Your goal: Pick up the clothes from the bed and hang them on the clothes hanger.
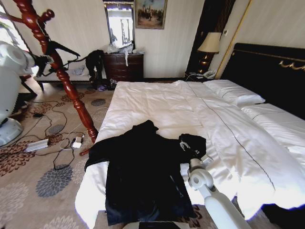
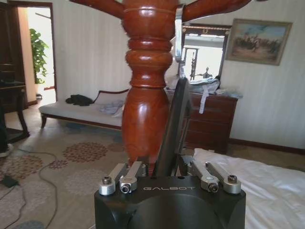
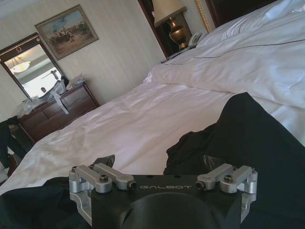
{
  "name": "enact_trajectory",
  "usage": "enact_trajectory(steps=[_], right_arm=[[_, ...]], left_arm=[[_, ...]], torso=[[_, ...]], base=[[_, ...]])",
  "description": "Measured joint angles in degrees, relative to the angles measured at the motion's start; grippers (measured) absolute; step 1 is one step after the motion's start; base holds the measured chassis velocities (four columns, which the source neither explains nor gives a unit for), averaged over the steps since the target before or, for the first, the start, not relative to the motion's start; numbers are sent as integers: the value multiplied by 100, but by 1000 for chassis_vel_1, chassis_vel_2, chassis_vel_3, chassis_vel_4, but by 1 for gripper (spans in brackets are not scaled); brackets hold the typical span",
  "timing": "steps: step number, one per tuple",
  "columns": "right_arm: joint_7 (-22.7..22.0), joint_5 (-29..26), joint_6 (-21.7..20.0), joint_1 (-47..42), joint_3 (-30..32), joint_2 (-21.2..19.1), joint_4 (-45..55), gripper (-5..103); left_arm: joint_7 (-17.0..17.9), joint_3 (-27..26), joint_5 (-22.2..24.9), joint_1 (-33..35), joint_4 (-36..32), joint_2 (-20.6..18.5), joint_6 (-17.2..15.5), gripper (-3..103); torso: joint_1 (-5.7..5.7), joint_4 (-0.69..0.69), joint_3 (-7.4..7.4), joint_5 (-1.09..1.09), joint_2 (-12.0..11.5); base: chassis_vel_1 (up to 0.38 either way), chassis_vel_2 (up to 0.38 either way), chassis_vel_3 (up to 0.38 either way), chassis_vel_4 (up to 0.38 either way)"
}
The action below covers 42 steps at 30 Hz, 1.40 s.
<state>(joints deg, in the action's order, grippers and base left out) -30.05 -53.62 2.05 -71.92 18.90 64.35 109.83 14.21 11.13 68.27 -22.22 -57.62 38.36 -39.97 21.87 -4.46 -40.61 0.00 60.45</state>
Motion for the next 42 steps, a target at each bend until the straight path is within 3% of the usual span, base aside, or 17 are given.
enact_trajectory(steps=[3,5,15,21,23,24,27,29,31,32,34,36,37,38,42], right_arm=[[-1,4,13,-32,15,-29,13,100],[-1,5,16,-40,22,-41,20,100],[-12,9,23,-52,44,-76,67,100],[-17,30,29,-85,51,-40,81,100],[-19,72,34,-110,49,11,81,100],[-19,72,34,-110,49,11,81,100],[-89,77,-5,-120,23,-101,65,100],[-129,40,-76,-109,14,-172,65,100],[-204,-71,-272,20,-53,-416,16,100],[-204,-71,-272,20,-53,-416,16,100],[-206,-112,-384,162,-145,-510,-51,100],[-200,-115,-419,171,-156,-536,-57,100],[-183,-97,-419,158,-156,-553,-60,100],[-122,-45,-391,170,-191,-569,-91,100],[69,121,-314,354,-396,-605,-268,100]], left_arm=[[-195,-57,128,56,-118,1,150,22],[-215,-87,178,75,-165,-1,189,18],[-468,-362,410,275,-611,-50,550,18],[-659,-548,736,541,-1223,-180,695,18],[-665,-713,914,852,-1870,-301,716,18],[-665,-713,914,852,-1870,-301,716,18],[-548,-1021,1039,1474,-2839,-526,776,18],[-511,-1086,1089,1672,-3075,-613,822,18],[-390,-1381,1162,2598,-3787,-899,976,18],[-390,-1381,1162,2598,-3787,-899,976,18],[-264,-1485,1146,3297,-4268,-1019,1170,18],[-234,-1525,1093,3596,-4424,-949,1303,18],[-221,-1550,1061,3785,-4510,-848,1397,18],[-207,-1639,1046,4111,-4699,-710,1531,18],[-151,-1976,1014,4879,-5093,-538,1782,18]], torso=[[0,-2,0,0,1],[0,-3,0,0,0],[0,-1,0,0,0],[0,-1,0,0,0],[0,-1,0,0,0],[0,-1,0,0,0],[0,-4,0,2,0],[0,-3,1,2,1],[-1,1,1,-1,1],[-1,1,1,-1,1],[0,5,1,-1,1],[0,7,1,2,1],[-1,5,1,2,1],[0,-10,0,-3,1],[0,-12,0,4,0]], base=[[0,0,0,0],[0,0,0,0],[0,0,0,0],[0,0,0,0],[0,0,0,0],[0,0,0,0],[0,0,0,0],[0,0,0,0],[0,0,0,0],[0,0,0,0],[0,0,0,0],[0,0,0,0],[0,0,0,0],[0,0,0,0],[0,0,0,0]])
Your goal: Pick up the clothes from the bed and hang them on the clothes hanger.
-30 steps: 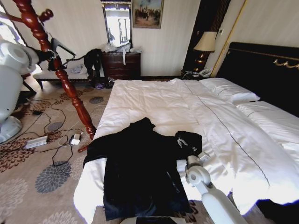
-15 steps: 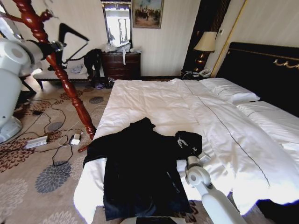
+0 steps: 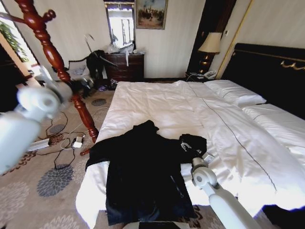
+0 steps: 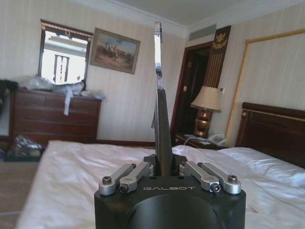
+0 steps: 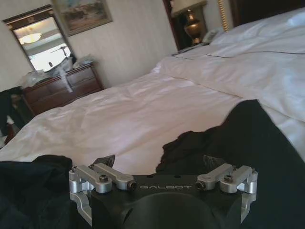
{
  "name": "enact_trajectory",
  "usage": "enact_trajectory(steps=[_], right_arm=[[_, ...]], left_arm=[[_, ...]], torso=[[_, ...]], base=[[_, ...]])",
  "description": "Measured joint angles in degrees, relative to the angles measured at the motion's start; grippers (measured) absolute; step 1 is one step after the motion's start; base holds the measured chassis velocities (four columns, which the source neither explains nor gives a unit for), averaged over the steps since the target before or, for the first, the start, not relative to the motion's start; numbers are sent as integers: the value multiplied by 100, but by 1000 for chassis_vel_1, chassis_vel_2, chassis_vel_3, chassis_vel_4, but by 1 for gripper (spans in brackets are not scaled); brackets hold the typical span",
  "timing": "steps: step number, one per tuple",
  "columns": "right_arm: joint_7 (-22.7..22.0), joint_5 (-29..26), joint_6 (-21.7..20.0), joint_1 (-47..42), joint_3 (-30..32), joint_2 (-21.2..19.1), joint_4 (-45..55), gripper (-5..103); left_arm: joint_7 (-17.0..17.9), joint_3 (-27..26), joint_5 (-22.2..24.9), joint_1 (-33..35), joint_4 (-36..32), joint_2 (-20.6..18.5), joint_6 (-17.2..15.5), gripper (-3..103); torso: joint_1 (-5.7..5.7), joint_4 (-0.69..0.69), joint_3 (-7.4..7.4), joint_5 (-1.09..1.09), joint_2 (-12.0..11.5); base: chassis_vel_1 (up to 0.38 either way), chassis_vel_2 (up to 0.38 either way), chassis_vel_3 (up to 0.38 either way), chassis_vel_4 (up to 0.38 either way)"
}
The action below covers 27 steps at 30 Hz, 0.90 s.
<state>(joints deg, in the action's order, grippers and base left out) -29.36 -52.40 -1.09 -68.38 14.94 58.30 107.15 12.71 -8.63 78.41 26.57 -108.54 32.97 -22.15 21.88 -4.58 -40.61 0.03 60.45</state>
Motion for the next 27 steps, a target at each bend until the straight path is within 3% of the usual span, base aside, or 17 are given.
enact_trajectory(steps=[1,2,3,5,9,11,14,15,19,21,25,27], right_arm=[[50,90,15,85,-105,-22,-66,100],[122,380,22,337,-456,-98,-241,100],[132,572,16,529,-734,-151,-342,100],[133,704,2,687,-975,-198,-402,100],[-30,1189,-97,1498,-2268,-170,-636,100],[-104,1258,-145,1641,-2486,-118,-685,100],[-600,1318,-543,2342,-3355,208,-866,100],[-600,1318,-543,2342,-3355,208,-866,100],[-1073,1122,-864,3130,-4075,981,-1249,100],[-1158,1123,-939,3214,-4166,1105,-1320,100],[-1944,1030,-1806,3364,-4443,1435,-1471,100],[-2137,976,-2025,3351,-4455,1496,-1488,100]], left_arm=[[37,-151,8,276,-127,70,44,18],[213,-538,53,914,-384,287,98,18],[313,-770,12,1251,-494,468,137,18],[387,-899,-44,1441,-546,596,152,18],[602,-1304,-482,2077,-582,1149,154,18],[614,-1358,-563,2155,-568,1210,152,18],[637,-1564,-748,2349,-529,1365,134,18],[637,-1564,-748,2349,-529,1365,134,18],[664,-1867,-753,2498,-584,1471,47,18],[675,-1916,-752,2526,-609,1474,14,18],[803,-2105,-779,2747,-764,1442,-154,18],[824,-2120,-817,2808,-799,1425,-180,18]], torso=[[0,3,0,0,0],[-1,17,0,-2,0],[-1,18,0,-6,1],[-1,16,1,-5,1],[0,8,0,-4,0],[1,7,-1,-3,0],[0,13,0,-6,0],[0,13,0,-6,0],[2,13,-1,-5,0],[2,13,-1,-5,0],[1,10,-1,-5,0],[1,9,0,-6,0]], base=[[0,0,0,0],[0,0,0,0],[0,0,0,0],[0,0,0,0],[0,0,0,0],[0,0,0,0],[0,0,0,0],[0,0,0,0],[0,0,0,0],[0,0,0,0],[0,0,0,0],[0,0,0,0]])
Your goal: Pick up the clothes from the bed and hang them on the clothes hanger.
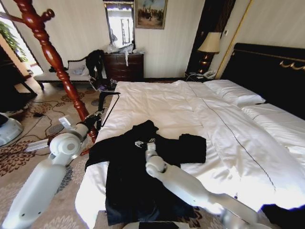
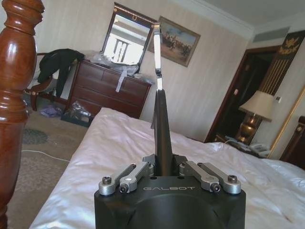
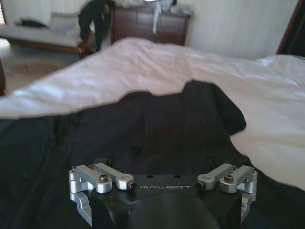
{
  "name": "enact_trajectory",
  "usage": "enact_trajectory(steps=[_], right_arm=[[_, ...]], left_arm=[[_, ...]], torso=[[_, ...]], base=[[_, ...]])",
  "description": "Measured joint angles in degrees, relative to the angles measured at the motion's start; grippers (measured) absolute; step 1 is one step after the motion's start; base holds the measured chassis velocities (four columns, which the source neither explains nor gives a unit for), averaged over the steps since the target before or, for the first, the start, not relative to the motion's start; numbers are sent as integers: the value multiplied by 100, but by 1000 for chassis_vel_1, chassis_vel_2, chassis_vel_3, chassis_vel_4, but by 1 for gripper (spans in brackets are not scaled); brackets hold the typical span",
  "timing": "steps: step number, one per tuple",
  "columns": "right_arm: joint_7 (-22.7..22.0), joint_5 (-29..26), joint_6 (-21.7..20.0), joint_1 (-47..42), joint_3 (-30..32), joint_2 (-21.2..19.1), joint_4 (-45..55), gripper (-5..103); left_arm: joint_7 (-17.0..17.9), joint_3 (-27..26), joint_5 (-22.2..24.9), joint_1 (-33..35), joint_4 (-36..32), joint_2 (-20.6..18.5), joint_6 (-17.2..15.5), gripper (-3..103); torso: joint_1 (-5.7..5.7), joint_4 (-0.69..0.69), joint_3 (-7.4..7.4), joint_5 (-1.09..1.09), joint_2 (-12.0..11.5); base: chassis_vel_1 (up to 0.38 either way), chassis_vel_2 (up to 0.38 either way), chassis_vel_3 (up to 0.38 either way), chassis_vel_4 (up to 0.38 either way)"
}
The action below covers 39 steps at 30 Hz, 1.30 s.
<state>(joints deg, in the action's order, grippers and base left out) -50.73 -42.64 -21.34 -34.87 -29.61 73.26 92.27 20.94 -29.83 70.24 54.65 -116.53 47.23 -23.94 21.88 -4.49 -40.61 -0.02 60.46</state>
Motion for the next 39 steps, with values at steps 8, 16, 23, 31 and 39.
enact_trajectory(steps=[8,16,23,31,39], right_arm=[[-299,199,-231,-180,4,276,-209,100],[-816,232,-555,-137,-107,571,-492,100],[-1324,-164,-566,-23,119,953,-935,87],[-1272,-126,-118,-99,330,749,-647,54],[-716,-275,480,-306,686,364,-280,27]], left_arm=[[56,-61,-177,308,-151,52,-77,18],[73,-148,-218,445,-183,83,-94,18],[72,-338,-320,674,-224,112,-60,18],[46,-550,-443,987,-237,112,-31,18],[-152,-364,-516,1166,-332,214,166,18]], torso=[[0,1,0,1,0],[0,2,0,2,0],[0,3,0,1,0],[-1,2,0,2,0],[-1,2,0,3,0]], base=[[0,0,0,0],[0,0,0,0],[0,0,0,0],[0,0,0,0],[0,0,0,0]])
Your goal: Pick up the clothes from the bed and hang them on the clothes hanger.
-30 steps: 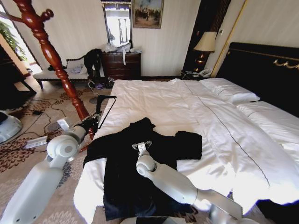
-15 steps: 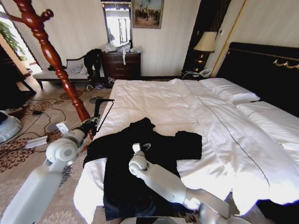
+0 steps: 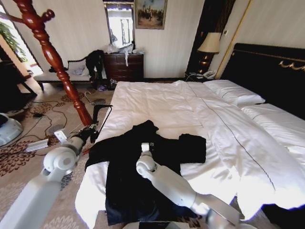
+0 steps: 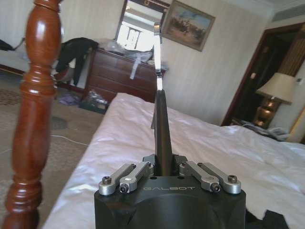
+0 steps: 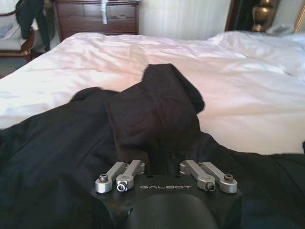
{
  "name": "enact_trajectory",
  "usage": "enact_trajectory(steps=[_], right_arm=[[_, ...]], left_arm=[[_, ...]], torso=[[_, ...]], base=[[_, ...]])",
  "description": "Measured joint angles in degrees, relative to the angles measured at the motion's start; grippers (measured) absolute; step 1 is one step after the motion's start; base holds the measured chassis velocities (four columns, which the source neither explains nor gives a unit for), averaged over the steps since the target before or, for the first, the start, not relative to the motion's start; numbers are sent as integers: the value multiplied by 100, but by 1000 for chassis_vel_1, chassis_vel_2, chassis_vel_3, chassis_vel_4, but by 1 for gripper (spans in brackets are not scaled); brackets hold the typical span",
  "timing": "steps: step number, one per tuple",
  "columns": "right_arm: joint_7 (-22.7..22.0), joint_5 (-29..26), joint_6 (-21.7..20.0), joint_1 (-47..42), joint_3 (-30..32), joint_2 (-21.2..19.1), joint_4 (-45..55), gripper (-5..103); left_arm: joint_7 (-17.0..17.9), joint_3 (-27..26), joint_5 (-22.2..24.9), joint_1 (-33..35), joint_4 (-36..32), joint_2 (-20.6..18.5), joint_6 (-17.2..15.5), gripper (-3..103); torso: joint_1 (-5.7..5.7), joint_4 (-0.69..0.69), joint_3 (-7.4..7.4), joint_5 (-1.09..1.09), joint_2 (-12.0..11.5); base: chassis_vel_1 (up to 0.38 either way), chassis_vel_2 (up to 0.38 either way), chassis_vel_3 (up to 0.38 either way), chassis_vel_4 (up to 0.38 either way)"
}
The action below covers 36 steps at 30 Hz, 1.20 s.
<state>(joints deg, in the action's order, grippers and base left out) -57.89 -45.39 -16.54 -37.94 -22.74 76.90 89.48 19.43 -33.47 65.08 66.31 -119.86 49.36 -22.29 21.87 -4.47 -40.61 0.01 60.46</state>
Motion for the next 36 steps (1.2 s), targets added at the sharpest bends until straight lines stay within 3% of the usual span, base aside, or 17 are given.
enact_trajectory(steps=[4,7,12,16,24,32,36], right_arm=[[223,-344,278,-9,350,-66,-48,16],[597,-795,650,-19,804,-177,47,3],[1064,-1676,1027,-129,1535,-453,547,1],[1269,-1975,1156,-169,1784,-588,709,1],[1509,-1881,1211,-236,1818,-524,707,1],[1629,-1699,1230,-238,1783,-454,617,1],[1675,-1668,1247,-262,1770,-446,631,1]], left_arm=[[-123,181,-37,19,0,65,179,18],[-338,321,156,213,-63,91,253,18],[-905,504,419,817,-224,-40,272,18],[-1146,641,520,1098,-289,-118,254,18],[-1531,1097,501,1437,-350,-38,70,18],[-1629,1215,784,1482,-444,68,-58,18],[-1702,1399,869,1364,-261,303,-106,18]], torso=[[0,0,0,0,0],[1,0,0,1,0],[0,0,0,0,0],[0,0,0,0,0],[0,1,0,0,0],[1,0,0,0,0],[0,2,0,0,0]], base=[[0,0,0,0],[0,0,0,0],[0,0,0,0],[0,0,0,0],[0,0,0,0],[0,0,0,0],[0,0,0,0]])
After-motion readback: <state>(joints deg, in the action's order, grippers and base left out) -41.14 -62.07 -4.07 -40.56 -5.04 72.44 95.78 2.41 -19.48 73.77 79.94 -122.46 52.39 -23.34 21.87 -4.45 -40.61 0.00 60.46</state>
